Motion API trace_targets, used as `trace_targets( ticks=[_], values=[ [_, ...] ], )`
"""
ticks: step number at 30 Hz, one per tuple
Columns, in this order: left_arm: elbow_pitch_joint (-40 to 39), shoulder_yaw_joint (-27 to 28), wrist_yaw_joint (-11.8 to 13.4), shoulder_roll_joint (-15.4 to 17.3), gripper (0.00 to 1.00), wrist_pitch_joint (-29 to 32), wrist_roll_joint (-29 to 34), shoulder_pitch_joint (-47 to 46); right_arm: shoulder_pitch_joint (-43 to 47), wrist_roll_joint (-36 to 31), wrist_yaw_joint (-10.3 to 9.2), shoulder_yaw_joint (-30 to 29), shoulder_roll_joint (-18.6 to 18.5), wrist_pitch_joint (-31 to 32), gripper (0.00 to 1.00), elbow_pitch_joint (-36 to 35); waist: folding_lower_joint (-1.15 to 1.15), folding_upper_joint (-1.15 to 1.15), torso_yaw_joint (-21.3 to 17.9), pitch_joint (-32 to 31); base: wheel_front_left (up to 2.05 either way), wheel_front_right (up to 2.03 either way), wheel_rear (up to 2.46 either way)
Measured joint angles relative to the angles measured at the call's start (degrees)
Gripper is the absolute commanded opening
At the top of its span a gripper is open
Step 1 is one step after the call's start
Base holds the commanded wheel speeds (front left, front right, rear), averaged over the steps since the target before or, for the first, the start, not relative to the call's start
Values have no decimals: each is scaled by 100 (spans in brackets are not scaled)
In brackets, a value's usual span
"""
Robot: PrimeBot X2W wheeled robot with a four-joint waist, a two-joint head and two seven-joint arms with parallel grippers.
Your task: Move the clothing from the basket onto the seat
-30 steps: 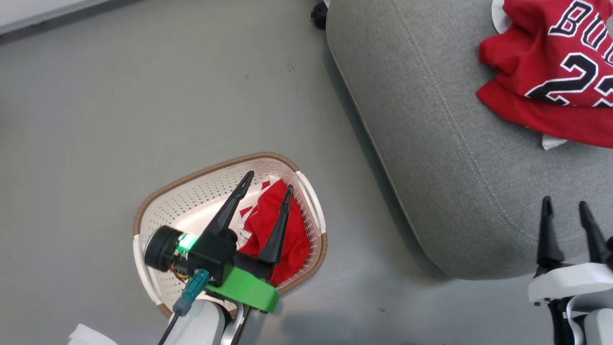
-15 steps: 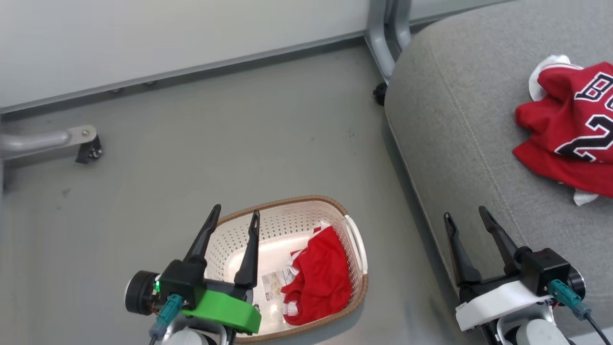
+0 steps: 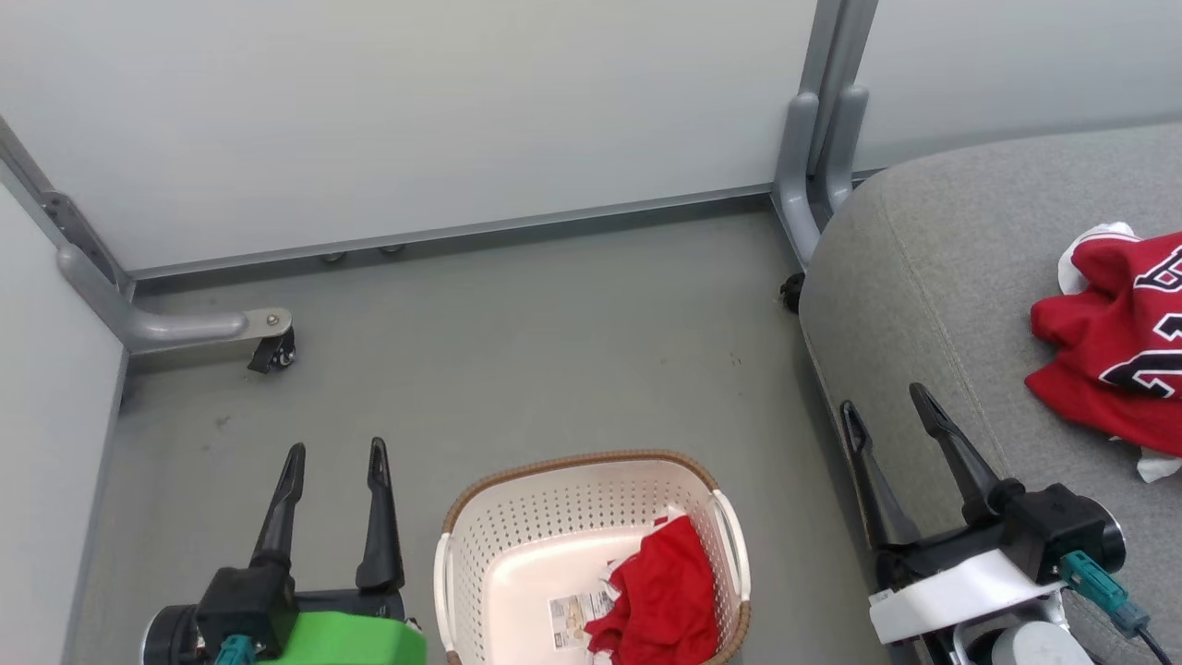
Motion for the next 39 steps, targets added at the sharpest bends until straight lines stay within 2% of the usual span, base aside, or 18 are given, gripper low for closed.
trace_targets(
  ticks=[6,15,27,39],
  values=[
    [-368,86,87,-1,100,0,73,318,251,38,0,-218,31,0,100,-93,0,0,27,-234,0,0,0],
    [-358,82,26,-3,100,0,196,739,615,-59,0,-220,25,1,100,51,0,0,-79,-481,0,0,0],
    [-308,96,-89,-3,100,0,235,792,688,-43,0,-111,10,1,100,260,0,0,-200,-608,0,0,0],
    [-268,86,-88,-3,100,0,265,793,683,-7,0,-3,9,1,100,316,0,0,-248,-580,0,0,0]
  ],
)
